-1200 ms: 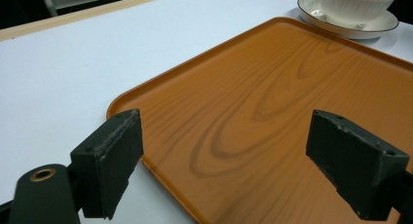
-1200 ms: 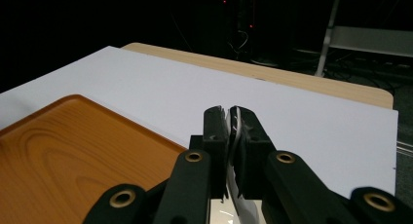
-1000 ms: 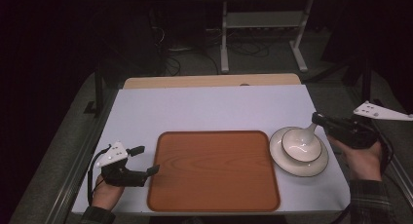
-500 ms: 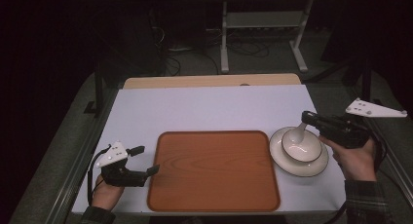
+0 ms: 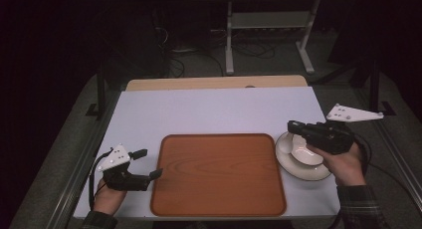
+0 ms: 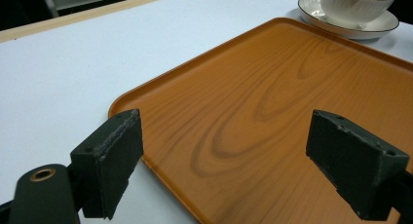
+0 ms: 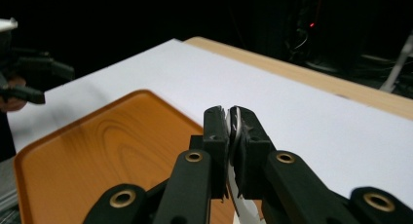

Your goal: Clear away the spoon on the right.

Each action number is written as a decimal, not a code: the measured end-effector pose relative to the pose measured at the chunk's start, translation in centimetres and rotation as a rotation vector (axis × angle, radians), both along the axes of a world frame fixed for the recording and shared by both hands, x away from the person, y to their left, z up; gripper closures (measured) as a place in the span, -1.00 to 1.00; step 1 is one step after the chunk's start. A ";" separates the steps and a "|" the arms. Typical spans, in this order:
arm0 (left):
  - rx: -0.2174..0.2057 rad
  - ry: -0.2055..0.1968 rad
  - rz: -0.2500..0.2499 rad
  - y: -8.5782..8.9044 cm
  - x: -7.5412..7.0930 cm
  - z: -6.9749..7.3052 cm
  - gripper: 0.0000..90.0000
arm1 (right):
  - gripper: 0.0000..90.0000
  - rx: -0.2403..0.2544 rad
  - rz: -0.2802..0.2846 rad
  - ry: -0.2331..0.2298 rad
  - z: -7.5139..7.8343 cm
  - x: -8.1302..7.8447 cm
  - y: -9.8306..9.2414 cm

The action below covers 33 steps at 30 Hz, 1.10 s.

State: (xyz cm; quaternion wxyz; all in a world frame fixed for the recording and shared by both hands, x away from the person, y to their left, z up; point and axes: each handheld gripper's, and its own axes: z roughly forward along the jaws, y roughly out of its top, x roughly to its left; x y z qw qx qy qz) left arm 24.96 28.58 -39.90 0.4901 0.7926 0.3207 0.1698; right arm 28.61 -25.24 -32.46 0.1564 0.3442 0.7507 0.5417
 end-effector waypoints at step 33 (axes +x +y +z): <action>0.002 0.001 0.000 -0.1 0.0 0.0 -0.71 | 0.87 -0.134 0.153 0.145 -4.9 1.7 6.7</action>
